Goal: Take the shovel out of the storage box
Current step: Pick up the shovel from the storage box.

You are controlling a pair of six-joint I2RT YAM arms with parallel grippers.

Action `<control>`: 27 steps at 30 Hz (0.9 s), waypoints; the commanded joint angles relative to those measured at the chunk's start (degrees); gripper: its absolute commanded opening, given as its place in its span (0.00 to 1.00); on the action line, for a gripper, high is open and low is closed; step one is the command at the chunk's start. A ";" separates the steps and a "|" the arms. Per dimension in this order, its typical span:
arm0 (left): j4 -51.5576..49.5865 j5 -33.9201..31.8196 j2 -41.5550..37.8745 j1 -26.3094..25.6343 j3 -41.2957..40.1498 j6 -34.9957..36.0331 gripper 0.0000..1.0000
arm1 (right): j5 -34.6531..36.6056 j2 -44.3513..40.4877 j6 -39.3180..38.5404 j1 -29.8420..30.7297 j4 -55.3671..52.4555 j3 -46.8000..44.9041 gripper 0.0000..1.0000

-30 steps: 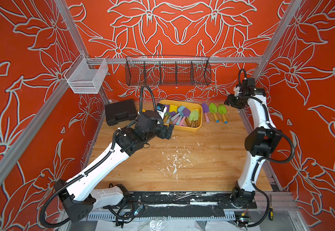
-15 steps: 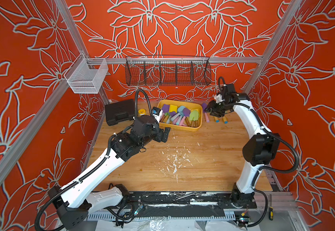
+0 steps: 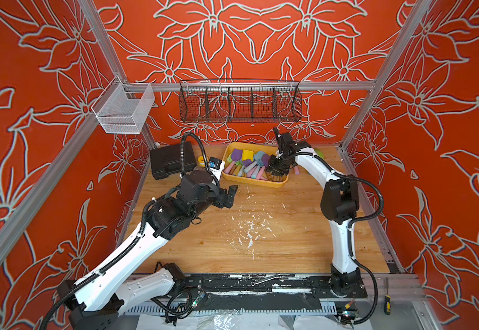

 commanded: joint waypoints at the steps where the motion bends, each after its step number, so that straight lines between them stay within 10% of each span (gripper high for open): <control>1: -1.05 -1.11 -2.04 0.37 -0.37 -0.78 0.97 | 5.79 1.93 -1.75 0.58 -2.12 3.07 0.33; 27: -0.81 -1.09 -1.27 0.36 -0.28 -0.71 0.97 | 17.58 15.98 -8.26 0.64 -16.03 18.37 0.33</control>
